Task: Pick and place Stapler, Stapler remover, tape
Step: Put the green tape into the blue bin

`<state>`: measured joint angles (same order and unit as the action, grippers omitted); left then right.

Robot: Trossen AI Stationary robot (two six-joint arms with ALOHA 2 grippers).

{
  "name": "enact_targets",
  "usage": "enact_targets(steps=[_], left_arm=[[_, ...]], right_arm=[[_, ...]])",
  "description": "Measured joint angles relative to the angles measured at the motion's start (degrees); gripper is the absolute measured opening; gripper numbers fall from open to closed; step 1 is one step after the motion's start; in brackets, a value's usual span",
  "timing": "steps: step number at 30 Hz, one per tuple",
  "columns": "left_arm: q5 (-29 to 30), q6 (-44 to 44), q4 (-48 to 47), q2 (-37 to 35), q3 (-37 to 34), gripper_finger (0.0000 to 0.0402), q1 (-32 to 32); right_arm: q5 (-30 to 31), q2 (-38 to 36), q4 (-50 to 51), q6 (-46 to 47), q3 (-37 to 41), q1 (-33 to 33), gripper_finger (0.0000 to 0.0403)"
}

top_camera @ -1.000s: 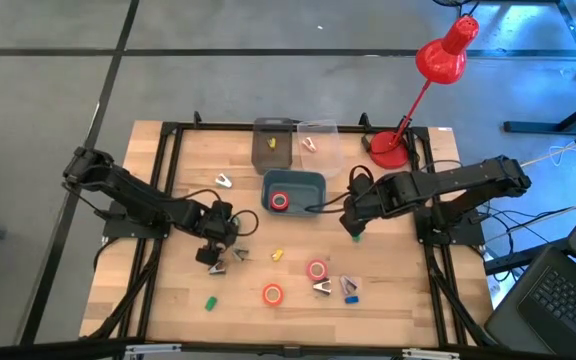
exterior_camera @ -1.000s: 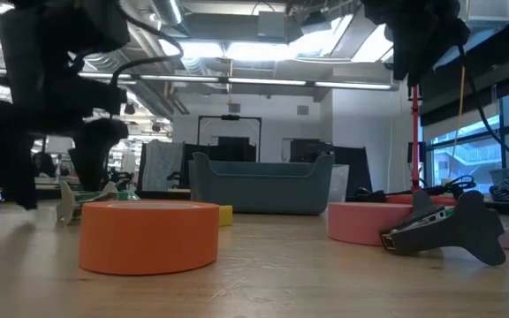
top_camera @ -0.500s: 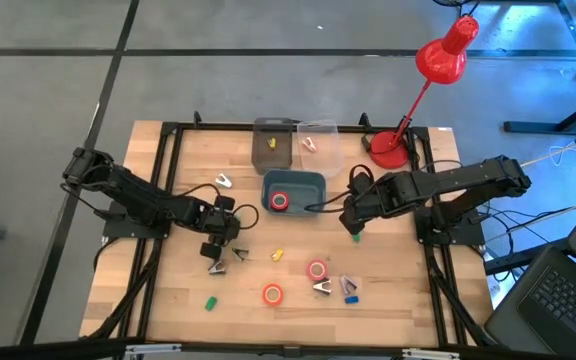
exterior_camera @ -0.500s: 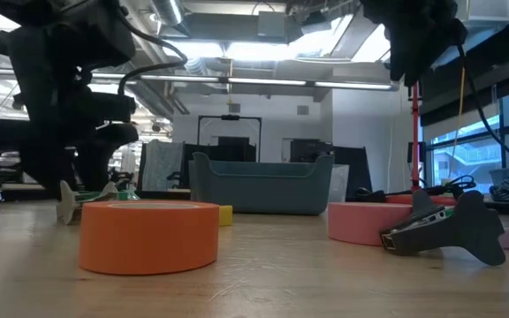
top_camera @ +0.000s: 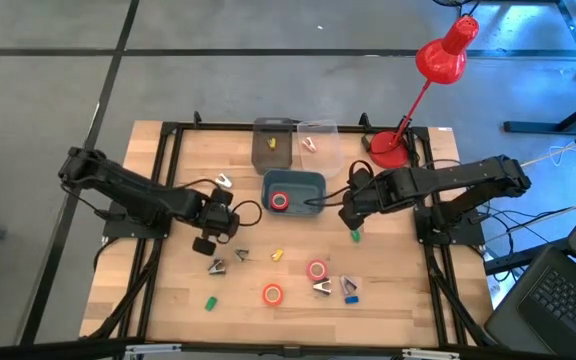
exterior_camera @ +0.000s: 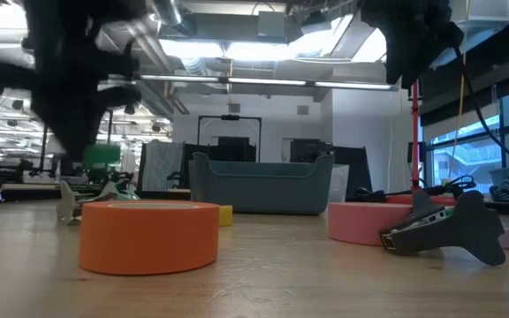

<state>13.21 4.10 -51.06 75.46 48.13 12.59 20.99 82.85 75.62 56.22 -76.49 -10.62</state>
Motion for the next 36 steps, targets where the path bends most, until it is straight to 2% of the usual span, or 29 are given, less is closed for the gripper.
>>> enact_targets(steps=[4, 8, 14, 20, 24, 28, 32, 36], left_arm=[[3.4, 2.0, -5.1, -2.2, 8.8, 0.0031, -1.8], [3.7, 6.7, -1.9, -3.4, 16.0, 0.0031, -5.9], [-2.4, 21.0, 4.3, -0.8, 22.3, 0.0031, -14.7], [-9.4, 29.0, 4.5, 7.9, 29.8, 0.0031, -22.8], [-15.5, 31.3, 2.0, 14.7, 34.4, 0.0031, -26.9], [-17.4, 33.3, 0.2, 20.5, 37.1, 0.0031, -29.0], [-18.3, 35.8, 0.2, 24.9, 39.5, 0.0031, -28.3], [-20.4, 36.3, 0.3, 29.2, 41.5, 0.0031, -26.7]], right_arm=[[0.0, 0.0, 0.0, -2.7, 0.0, 1.0, 0.0214], [0.0, 0.0, 0.0, -2.9, 0.0, 2.2, 0.0214], [-0.1, 0.0, 0.1, -4.3, 0.0, 3.3, 0.0214], [-0.4, -0.8, 3.6, -2.4, -0.3, 3.9, 0.0214], [5.2, -4.3, 9.6, 4.6, -1.1, 3.5, 0.0214], [12.2, -10.2, 13.0, 13.5, -1.2, 3.5, 0.0214], [18.5, -15.4, 11.6, 17.1, -1.2, 3.8, 0.0214], [22.1, -18.7, 11.1, 18.0, -1.2, 4.0, 0.0214]])
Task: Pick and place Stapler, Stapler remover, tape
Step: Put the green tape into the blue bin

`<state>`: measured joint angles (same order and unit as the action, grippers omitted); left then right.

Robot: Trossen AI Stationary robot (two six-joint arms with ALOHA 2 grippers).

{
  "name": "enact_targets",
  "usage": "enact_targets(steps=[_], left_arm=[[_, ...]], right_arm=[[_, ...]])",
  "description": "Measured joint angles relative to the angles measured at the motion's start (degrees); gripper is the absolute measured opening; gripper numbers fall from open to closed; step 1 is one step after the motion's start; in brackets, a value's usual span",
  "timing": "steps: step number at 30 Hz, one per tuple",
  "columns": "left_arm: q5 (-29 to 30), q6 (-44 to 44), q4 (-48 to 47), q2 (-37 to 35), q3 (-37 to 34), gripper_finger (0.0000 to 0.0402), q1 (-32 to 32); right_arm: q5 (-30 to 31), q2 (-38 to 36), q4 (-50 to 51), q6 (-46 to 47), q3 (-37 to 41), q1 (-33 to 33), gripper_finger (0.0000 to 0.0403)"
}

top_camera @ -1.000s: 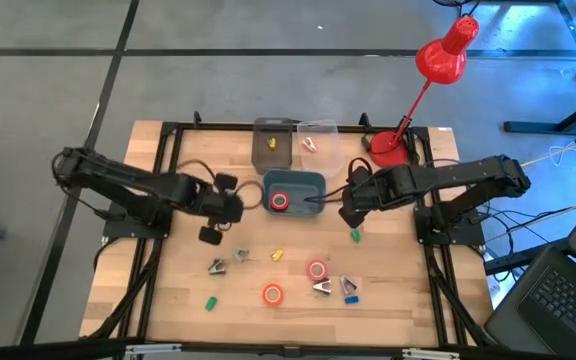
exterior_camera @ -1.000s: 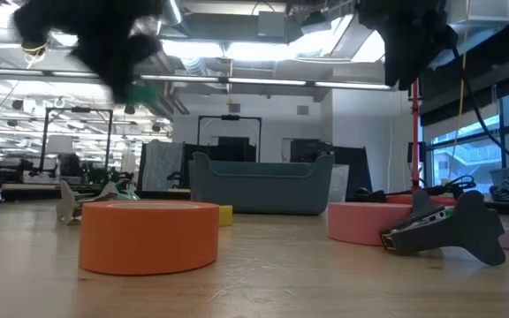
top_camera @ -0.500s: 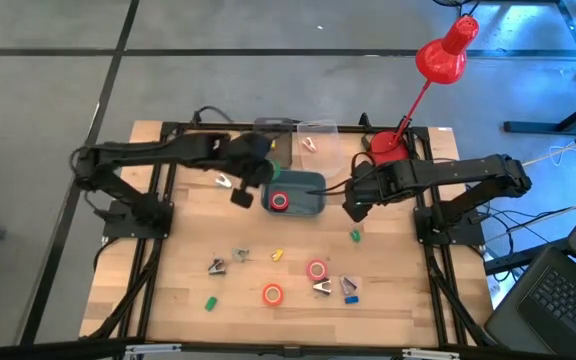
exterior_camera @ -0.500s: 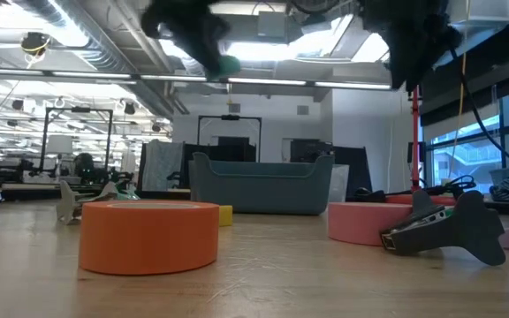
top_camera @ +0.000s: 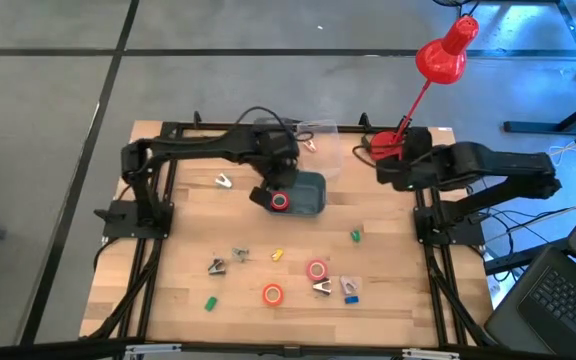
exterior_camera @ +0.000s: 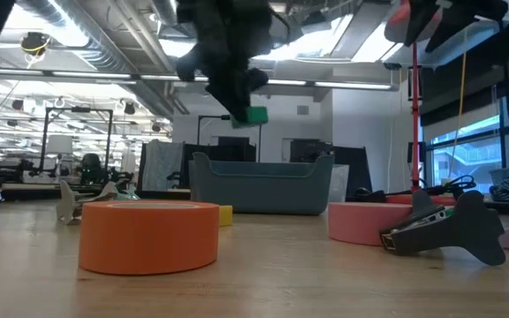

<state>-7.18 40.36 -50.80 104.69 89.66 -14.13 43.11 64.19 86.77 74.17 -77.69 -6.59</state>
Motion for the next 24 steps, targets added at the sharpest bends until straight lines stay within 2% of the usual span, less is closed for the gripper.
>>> enact_targets(steps=[2, 13, 24], left_arm=[[-1.6, 0.3, 0.8, 2.3, 1.0, 0.0031, 0.8], [0.0, 1.9, 4.9, 16.0, 7.0, 0.0031, 2.0], [0.5, 1.6, 7.0, 23.8, 8.5, 0.0031, 1.6]], right_arm=[[1.2, -0.9, -0.2, 0.0, 0.0, 0.0, 0.0214], [1.9, -1.2, -0.2, -0.7, 0.0, 0.0, 0.0213], [1.9, -1.2, -0.3, -1.1, 0.0, 0.0, 0.0213]])
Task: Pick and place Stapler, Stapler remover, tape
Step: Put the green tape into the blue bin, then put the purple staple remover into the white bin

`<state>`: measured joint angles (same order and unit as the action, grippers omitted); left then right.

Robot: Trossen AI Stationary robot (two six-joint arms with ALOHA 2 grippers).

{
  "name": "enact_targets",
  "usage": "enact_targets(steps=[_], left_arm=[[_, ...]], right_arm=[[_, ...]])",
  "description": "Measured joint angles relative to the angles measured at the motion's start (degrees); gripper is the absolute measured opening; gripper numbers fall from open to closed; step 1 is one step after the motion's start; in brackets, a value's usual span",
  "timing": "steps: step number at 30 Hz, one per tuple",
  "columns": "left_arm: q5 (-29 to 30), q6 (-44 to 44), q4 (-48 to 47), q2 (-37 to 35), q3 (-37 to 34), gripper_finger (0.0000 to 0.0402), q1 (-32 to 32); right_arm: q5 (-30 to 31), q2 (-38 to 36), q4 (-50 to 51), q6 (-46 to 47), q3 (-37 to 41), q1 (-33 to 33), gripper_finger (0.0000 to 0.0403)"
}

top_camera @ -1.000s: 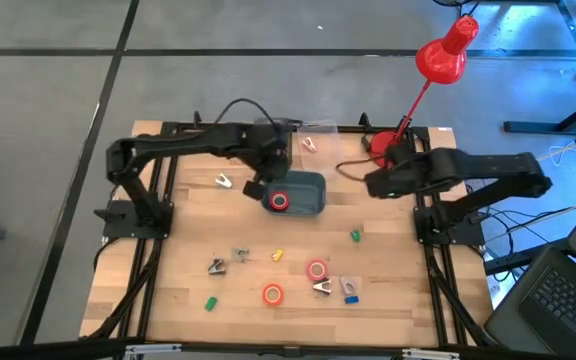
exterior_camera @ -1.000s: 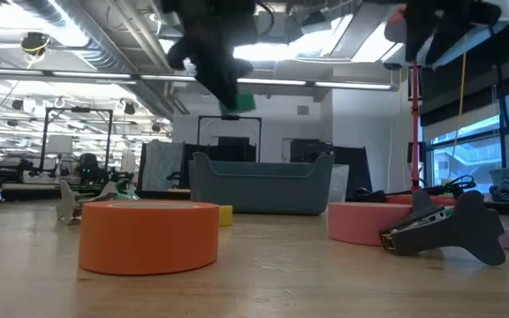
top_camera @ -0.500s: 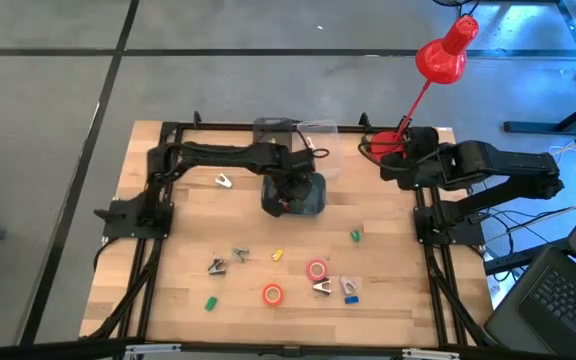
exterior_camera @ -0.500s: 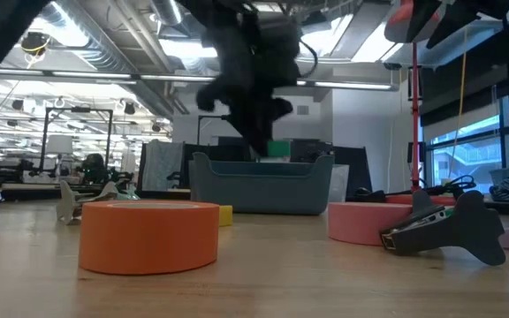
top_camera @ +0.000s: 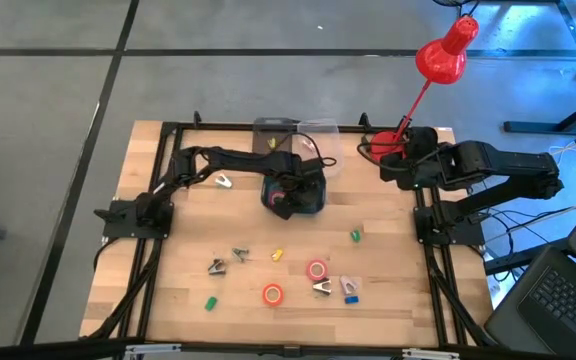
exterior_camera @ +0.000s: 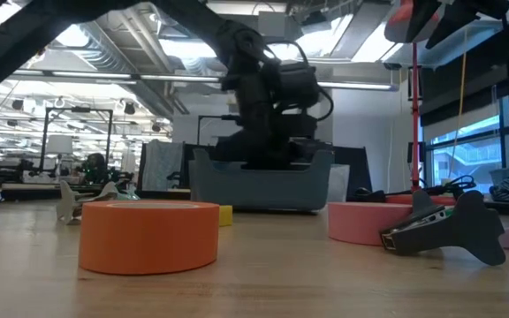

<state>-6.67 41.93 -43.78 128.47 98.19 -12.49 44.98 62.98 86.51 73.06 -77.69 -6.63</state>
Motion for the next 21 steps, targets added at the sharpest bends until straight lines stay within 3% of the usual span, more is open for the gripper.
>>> enact_targets(steps=[5, 15, 21], left_arm=[[1.7, -0.4, 2.4, 0.5, -0.1, 0.0037, 0.1], [-0.8, -3.7, 2.0, -2.6, 0.8, 0.0220, 0.0], [1.7, -8.8, -11.4, -4.0, 8.4, 0.0264, 0.0]], right_arm=[[0.0, 0.0, 0.0, 0.0, 0.0, 0.0, 0.0213], [-0.5, 0.0, 0.0, 0.0, 0.0, 0.0, 0.0213], [-1.4, 0.0, 0.1, -0.1, 0.0, 0.0, 0.0213]])
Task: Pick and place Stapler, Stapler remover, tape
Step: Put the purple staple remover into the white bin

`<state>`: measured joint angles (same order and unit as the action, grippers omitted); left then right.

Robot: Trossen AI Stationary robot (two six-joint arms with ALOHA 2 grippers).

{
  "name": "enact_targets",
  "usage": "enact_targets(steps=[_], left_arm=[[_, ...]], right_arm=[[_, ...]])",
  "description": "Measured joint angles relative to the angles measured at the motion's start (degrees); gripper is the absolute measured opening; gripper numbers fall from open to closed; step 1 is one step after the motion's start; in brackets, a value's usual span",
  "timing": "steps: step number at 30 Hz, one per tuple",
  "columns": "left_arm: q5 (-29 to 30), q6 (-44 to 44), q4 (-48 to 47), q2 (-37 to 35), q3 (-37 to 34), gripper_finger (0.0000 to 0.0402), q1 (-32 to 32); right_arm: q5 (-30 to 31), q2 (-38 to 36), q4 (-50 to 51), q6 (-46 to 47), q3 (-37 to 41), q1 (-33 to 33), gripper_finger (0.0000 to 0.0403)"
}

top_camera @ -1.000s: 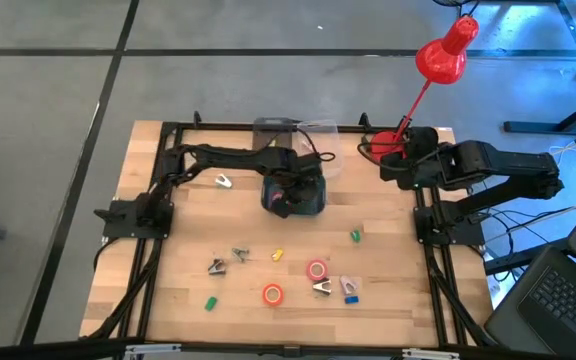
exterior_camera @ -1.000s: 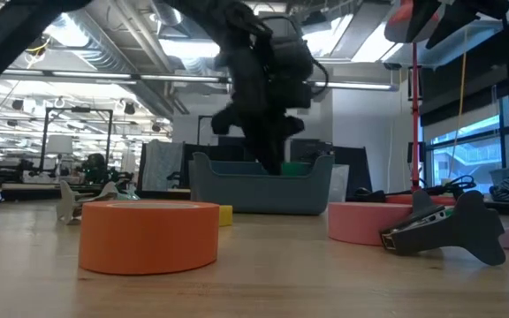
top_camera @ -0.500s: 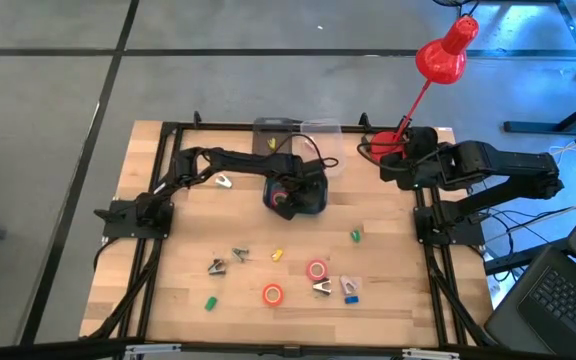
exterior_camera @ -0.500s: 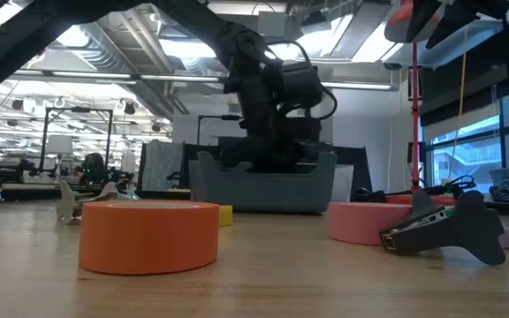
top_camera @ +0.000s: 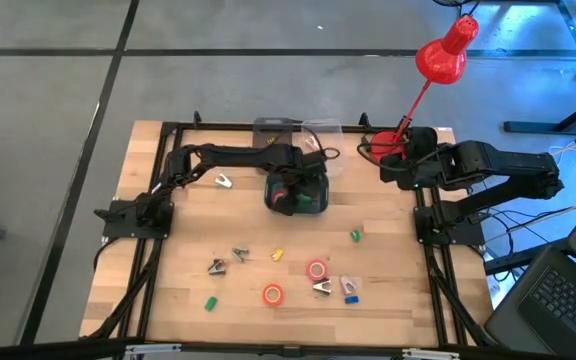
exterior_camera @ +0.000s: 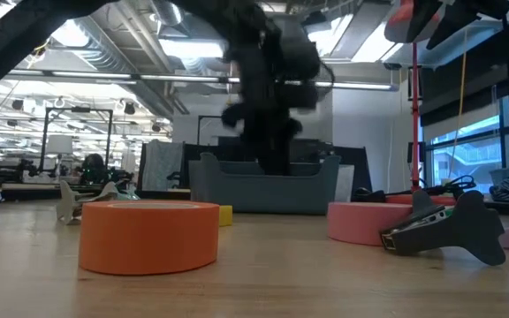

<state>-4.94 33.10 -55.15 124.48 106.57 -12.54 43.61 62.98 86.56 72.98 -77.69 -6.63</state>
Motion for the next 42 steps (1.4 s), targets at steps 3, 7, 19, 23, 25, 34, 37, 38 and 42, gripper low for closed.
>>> enact_targets(steps=[3, 7, 19, 23, 25, 34, 37, 38, 42], left_arm=[[-3.3, -6.9, -8.3, -2.9, 3.9, 0.0264, -1.3], [-14.4, -14.1, -10.2, -9.4, 4.2, 0.0258, -4.5], [-38.4, -19.2, -10.9, -28.3, 4.4, 0.0257, -7.2], [-44.0, -20.9, -11.1, -32.4, 4.4, 0.0257, -7.1], [-47.4, -22.0, -11.1, -34.2, 4.4, 0.0257, -7.1], [-65.9, -17.4, -15.3, -37.7, 4.3, 0.0258, -3.9], [-68.2, -14.9, -16.9, -37.5, 4.3, 0.0258, -2.8], [-68.3, -14.5, -17.4, -37.5, 4.3, 0.0258, -2.6], [-63.7, -14.5, -20.1, -37.3, 4.3, 0.0258, -1.8]], right_arm=[[-0.5, 0.0, 0.0, -1.0, 0.0, 0.0, 0.0213], [-1.7, 0.0, 0.3, -2.6, 0.0, 0.0, 0.0213], [-3.4, 0.0, 0.9, -2.7, 0.0, 0.0, 0.0213], [-3.6, 0.0, 0.9, -2.9, 0.0, 0.0, 0.0214], [-4.3, 0.0, 1.0, -2.9, 0.0, 0.0, 0.0214], [-4.8, 0.0, 0.9, -2.7, 0.0, 0.0, 0.0214], [-4.8, 0.0, 0.4, -2.7, 0.0, 0.0, 0.0214], [-4.8, 0.0, 0.3, -2.7, 0.0, 0.0, 0.0214], [-5.8, 0.0, -0.1, -2.7, 0.0, 0.0, 0.0214]])
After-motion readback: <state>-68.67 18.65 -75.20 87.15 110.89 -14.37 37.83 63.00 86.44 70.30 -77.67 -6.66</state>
